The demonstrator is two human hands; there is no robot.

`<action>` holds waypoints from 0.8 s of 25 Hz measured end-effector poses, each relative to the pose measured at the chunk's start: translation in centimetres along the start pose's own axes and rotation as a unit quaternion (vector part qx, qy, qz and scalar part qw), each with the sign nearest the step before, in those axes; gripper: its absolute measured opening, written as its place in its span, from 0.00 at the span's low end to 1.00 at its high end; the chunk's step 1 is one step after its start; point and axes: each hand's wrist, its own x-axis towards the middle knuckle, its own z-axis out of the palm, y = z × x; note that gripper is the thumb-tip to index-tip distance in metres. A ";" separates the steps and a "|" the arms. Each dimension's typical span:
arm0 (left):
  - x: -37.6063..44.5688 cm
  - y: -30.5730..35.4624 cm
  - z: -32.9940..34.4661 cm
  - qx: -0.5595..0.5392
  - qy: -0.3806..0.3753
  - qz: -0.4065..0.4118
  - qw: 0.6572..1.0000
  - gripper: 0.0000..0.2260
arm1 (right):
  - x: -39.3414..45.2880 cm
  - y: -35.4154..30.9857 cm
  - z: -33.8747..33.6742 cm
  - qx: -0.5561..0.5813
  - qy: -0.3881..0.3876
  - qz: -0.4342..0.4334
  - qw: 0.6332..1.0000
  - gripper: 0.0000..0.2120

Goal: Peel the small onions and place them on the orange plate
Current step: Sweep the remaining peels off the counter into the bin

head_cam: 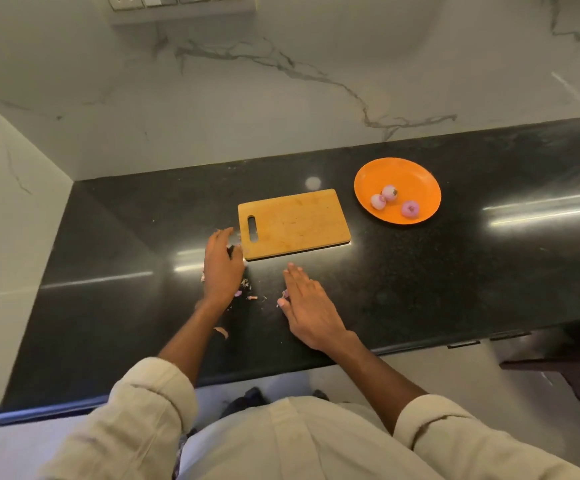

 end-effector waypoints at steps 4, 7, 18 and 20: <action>-7.5 -1.8 -1.8 0.019 0.009 0.055 0.998 0.21 | -1.7 0.7 1.6 -0.027 0.098 0.151 0.983 0.34; -11.4 -3.6 -3.0 0.042 0.038 0.007 0.998 0.24 | -2.6 -2.3 4.6 -0.041 0.086 0.098 0.991 0.35; -9.8 -8.4 -8.9 0.003 0.003 -0.042 0.999 0.24 | 1.4 -8.9 6.6 0.028 0.112 0.126 0.985 0.32; -8.0 -8.4 -8.9 -0.012 -0.018 -0.027 0.999 0.23 | 1.6 -10.6 7.4 0.058 0.065 0.001 0.996 0.31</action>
